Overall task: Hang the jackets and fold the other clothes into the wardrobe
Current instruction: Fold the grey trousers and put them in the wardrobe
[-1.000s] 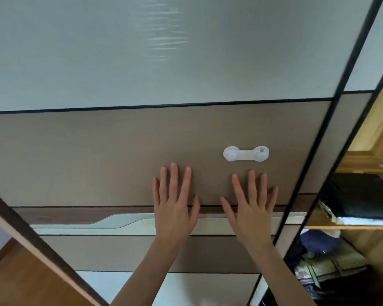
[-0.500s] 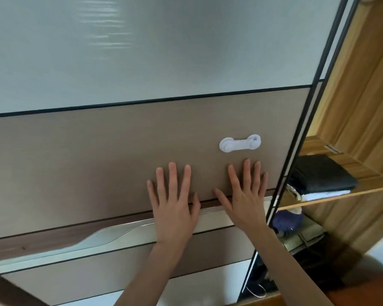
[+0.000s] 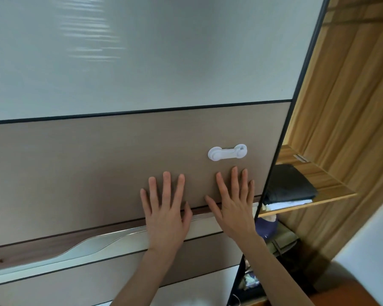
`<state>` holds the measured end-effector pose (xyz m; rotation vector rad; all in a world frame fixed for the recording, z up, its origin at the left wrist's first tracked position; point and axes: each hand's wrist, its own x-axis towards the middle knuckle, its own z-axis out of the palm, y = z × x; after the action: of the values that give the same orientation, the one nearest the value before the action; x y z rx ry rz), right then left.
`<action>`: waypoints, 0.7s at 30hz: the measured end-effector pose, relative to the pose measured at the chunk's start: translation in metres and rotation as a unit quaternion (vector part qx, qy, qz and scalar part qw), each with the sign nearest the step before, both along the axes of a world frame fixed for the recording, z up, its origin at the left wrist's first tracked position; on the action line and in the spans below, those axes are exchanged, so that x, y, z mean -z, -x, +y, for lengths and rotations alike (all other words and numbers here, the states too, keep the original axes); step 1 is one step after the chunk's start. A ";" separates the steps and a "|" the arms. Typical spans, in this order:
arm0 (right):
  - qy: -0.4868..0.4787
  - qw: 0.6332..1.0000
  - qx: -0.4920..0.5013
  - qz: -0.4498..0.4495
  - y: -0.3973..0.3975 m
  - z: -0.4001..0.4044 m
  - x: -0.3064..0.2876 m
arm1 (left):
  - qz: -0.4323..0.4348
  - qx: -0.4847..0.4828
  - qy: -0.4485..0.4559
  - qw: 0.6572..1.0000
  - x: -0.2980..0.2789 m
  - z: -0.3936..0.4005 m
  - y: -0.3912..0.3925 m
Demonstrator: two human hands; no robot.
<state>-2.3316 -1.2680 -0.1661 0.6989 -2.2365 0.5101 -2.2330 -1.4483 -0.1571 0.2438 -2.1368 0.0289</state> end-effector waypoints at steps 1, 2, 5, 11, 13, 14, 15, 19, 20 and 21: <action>-0.002 1.000 -0.002 0.002 0.004 0.008 0.000 | -0.001 0.001 -0.003 1.000 -0.001 0.008 0.004; -0.005 1.000 -0.004 0.004 0.009 0.016 0.000 | -0.003 0.001 -0.005 1.000 -0.001 0.016 0.008; -0.005 1.000 -0.005 0.002 0.024 0.038 0.000 | -0.010 -0.002 -0.004 1.000 -0.003 0.039 0.022; 0.005 1.000 0.002 0.009 0.058 0.085 0.002 | -0.014 0.001 -0.002 1.000 -0.005 0.089 0.051; 0.002 1.000 0.007 0.016 0.071 0.101 0.004 | -0.017 -0.002 0.000 1.000 -0.005 0.106 0.061; 0.001 1.000 0.011 0.021 0.077 0.108 0.005 | -0.019 -0.003 0.001 1.000 -0.005 0.114 0.066; 0.002 1.000 0.013 0.024 0.083 0.115 0.006 | -0.020 -0.003 0.000 1.000 -0.005 0.122 0.071; 0.009 0.999 0.016 0.027 0.101 0.143 0.008 | -0.022 0.009 0.001 1.000 -0.008 0.152 0.086; 0.011 0.999 0.017 0.027 0.105 0.150 0.007 | -0.021 0.011 -0.002 1.000 -0.009 0.159 0.089; 0.012 0.999 0.019 0.028 0.107 0.156 0.006 | -0.020 0.012 -0.008 1.000 -0.010 0.165 0.091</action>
<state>-2.4388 -1.1121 -0.1719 0.6502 -2.1842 0.4927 -2.3240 -1.2832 -0.1470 0.2280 -2.1800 0.0015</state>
